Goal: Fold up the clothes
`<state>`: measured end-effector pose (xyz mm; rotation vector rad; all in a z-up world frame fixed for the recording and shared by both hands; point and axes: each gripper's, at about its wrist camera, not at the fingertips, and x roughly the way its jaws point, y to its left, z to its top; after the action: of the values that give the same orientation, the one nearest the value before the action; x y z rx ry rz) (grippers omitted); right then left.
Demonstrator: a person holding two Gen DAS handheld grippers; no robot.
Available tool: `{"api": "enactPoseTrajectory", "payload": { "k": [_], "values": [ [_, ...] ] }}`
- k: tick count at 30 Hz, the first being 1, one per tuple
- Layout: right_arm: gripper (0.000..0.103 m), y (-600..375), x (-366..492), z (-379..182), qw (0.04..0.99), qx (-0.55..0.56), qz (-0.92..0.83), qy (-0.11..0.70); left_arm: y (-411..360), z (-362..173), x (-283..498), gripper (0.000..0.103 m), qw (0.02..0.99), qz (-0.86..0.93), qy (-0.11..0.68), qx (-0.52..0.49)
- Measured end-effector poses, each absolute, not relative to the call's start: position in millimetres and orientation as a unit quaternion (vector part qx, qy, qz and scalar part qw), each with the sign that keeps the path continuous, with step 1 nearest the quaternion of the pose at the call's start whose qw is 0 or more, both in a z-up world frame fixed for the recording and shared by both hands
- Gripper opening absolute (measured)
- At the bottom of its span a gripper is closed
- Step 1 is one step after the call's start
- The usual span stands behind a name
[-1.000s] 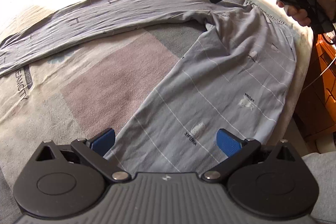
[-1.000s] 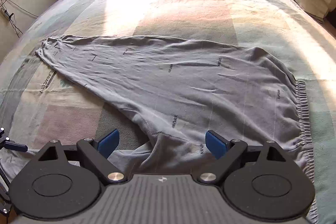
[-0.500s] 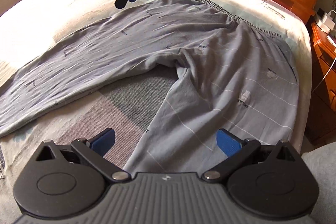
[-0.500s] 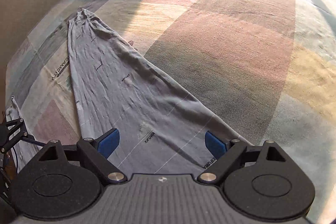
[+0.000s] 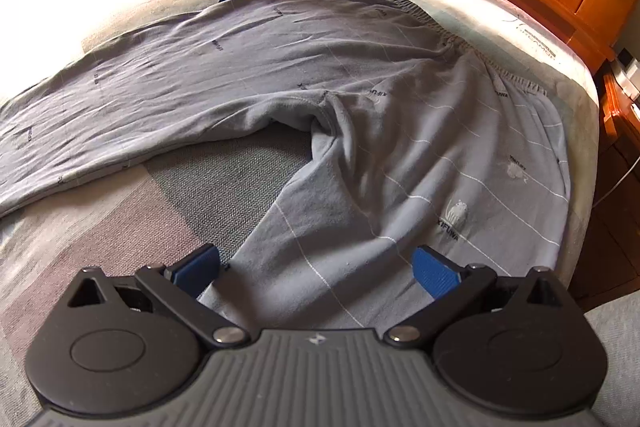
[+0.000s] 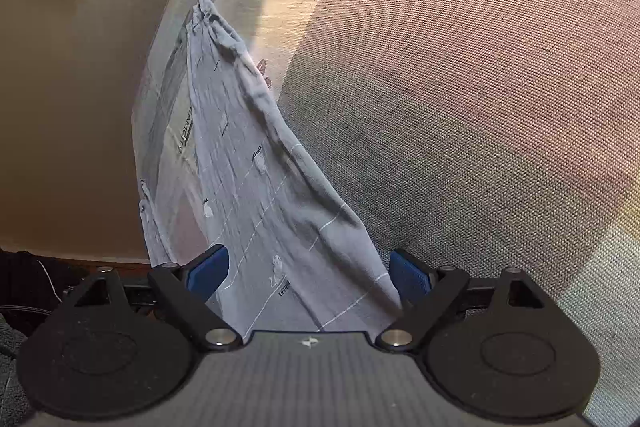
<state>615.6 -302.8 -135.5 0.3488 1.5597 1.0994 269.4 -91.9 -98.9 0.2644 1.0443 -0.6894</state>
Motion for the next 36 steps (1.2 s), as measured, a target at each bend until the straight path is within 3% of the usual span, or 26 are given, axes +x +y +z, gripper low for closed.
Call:
{"api": "enactPoseTrajectory", "payload": {
  "k": [5, 8, 10, 19, 20, 21, 22, 24, 36],
  "values": [
    [0.096, -295.9, 627.3, -148.9, 0.524, 0.194, 0.492, 0.668, -95.0, -99.5, 279.1, 0.102, 0.802, -0.316, 0.494, 0.114],
    [0.092, -308.5, 619.1, -149.9, 0.514, 0.196, 0.501, 0.668, -93.1, -97.9, 281.8, 0.102, 0.799, -0.321, 0.497, 0.109],
    [0.083, -324.1, 610.9, -152.7, 0.51, 0.208, 0.492, 0.675, -90.6, -97.6, 282.2, 0.102, 0.799, -0.321, 0.496, 0.111],
    [0.08, -279.0, 609.5, -141.8, 0.514, 0.158, 0.528, 0.658, -93.4, -102.1, 292.0, 0.102, 0.804, -0.31, 0.497, 0.105],
    [0.077, -281.5, 607.8, -141.0, 0.521, 0.156, 0.524, 0.656, -93.7, -101.7, 292.2, 0.102, 0.804, -0.311, 0.496, 0.104],
    [0.061, -287.0, 606.0, -141.2, 0.53, 0.157, 0.515, 0.655, -93.6, -101.7, 291.8, 0.102, 0.804, -0.311, 0.495, 0.103],
    [0.035, -294.6, 604.8, -143.6, 0.542, 0.163, 0.497, 0.658, -92.8, -101.9, 291.4, 0.102, 0.805, -0.311, 0.495, 0.102],
    [0.0, -308.8, 600.4, -151.5, 0.558, 0.181, 0.464, 0.664, -91.5, -102.5, 289.8, 0.102, 0.804, -0.311, 0.496, 0.104],
    [0.002, -316.9, 575.5, -95.0, 0.674, 0.102, 0.433, 0.589, -86.4, -103.2, 275.8, 0.102, 0.799, -0.318, 0.497, 0.119]
  ]
}}
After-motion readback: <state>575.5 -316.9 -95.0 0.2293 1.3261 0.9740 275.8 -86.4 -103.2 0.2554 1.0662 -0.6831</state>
